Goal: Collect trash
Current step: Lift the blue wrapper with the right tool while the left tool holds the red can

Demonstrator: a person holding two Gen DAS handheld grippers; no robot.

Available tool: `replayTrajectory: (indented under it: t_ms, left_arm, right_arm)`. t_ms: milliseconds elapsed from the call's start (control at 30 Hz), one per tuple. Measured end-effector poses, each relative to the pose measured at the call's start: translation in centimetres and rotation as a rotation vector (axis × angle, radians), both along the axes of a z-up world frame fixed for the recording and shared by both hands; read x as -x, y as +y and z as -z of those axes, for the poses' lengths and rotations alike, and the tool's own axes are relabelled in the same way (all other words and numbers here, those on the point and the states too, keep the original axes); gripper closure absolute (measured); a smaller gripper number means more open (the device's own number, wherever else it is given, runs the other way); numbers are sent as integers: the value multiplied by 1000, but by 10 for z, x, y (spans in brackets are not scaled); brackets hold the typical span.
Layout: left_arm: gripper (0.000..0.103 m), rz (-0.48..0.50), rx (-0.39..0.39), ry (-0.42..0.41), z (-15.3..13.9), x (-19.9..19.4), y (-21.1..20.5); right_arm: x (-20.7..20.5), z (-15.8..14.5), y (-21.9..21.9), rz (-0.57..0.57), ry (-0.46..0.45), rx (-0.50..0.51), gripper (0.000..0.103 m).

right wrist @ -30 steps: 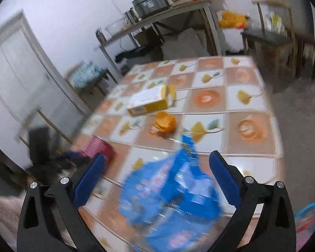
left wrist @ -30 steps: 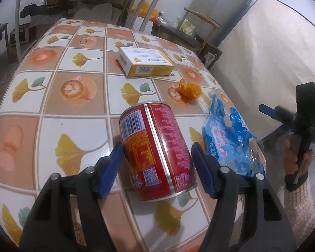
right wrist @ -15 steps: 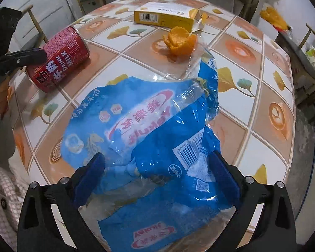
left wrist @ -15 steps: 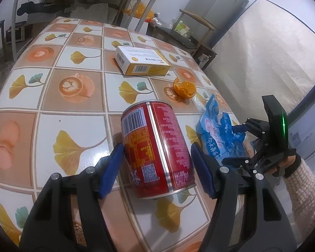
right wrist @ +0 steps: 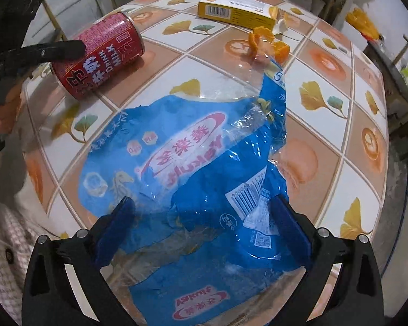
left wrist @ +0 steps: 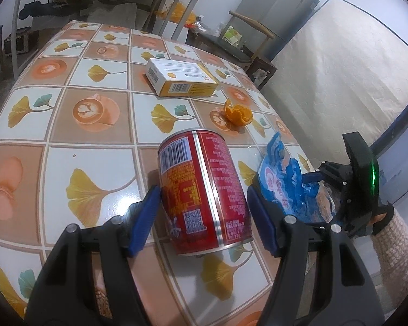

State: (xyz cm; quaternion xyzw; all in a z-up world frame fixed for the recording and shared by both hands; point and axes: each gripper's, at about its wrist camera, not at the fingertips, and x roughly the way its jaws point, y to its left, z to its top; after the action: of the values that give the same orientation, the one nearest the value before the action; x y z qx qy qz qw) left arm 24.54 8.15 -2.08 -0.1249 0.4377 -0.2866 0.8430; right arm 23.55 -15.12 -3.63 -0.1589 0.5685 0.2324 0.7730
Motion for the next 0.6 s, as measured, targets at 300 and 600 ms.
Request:
replayTrajectory:
  t_ms: [300, 600]
  left_arm:
    - [41, 0, 2, -2, 1, 0, 1]
    - [41, -6, -11, -17, 1, 3, 1]
  right_arm:
    - [3, -6, -5, 159, -19, -14, 32]
    - [8, -12, -10, 334, -49, -58, 92]
